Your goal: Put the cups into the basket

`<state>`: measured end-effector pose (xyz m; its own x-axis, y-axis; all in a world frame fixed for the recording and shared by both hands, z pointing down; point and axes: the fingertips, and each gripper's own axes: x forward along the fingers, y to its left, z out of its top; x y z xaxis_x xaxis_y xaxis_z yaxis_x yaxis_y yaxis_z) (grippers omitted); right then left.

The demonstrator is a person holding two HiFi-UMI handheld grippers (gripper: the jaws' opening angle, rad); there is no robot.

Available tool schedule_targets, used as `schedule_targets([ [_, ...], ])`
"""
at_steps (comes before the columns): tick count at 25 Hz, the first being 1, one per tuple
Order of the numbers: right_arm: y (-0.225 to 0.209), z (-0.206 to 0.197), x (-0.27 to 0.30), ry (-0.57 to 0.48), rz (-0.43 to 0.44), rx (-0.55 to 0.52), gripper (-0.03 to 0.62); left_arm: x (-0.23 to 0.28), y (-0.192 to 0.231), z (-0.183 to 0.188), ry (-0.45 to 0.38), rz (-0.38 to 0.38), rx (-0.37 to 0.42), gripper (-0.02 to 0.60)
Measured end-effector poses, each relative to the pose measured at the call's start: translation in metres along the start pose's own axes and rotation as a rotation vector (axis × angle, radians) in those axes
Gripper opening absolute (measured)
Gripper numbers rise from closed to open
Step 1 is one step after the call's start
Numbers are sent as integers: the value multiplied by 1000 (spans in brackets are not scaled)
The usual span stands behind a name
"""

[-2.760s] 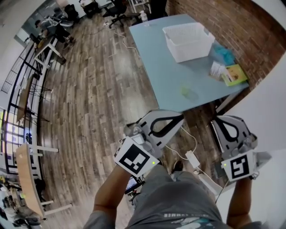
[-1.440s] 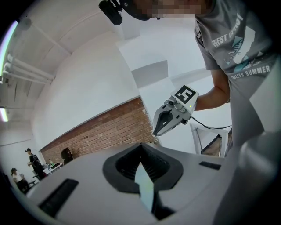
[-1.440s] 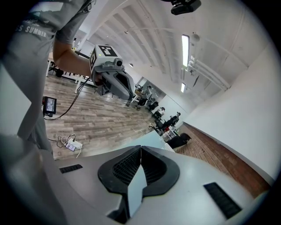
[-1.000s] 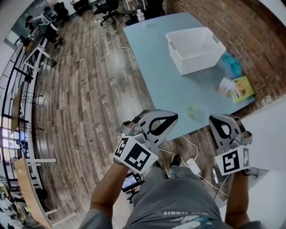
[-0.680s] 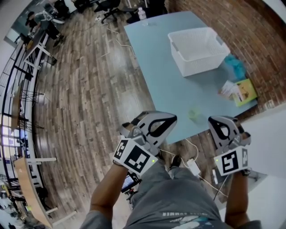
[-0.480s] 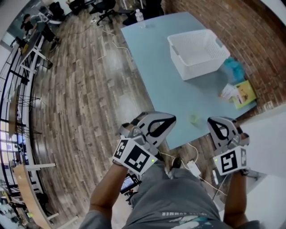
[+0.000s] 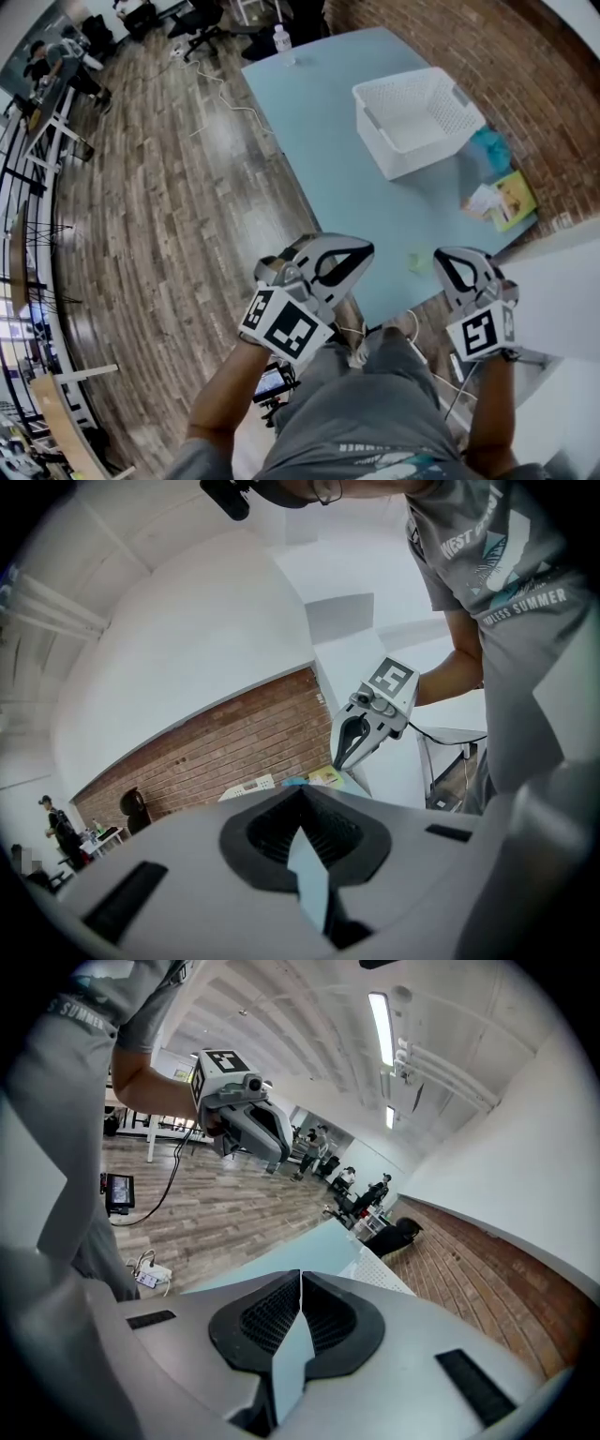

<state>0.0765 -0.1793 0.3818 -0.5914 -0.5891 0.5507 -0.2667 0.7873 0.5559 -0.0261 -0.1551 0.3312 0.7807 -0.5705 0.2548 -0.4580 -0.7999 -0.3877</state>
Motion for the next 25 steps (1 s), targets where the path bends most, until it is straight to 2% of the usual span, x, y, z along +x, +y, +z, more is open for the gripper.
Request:
schedule_targets([
  [5, -4, -17, 20, 31, 36, 37, 15, 13, 15, -6, 1, -11, -10, 2],
  [12, -14, -55, 53, 40, 131, 72, 17, 48, 38, -10, 38, 0, -25, 2],
  [14, -16, -70, 62, 45, 169, 75, 21, 63, 44, -10, 54, 3, -23, 2],
  [17, -11, -93, 74, 58, 238, 98, 81, 84, 50, -9, 66, 15, -28, 2],
  [25, 20, -153, 110, 134, 427, 126, 124, 125, 57, -17, 106, 35, -43, 2],
])
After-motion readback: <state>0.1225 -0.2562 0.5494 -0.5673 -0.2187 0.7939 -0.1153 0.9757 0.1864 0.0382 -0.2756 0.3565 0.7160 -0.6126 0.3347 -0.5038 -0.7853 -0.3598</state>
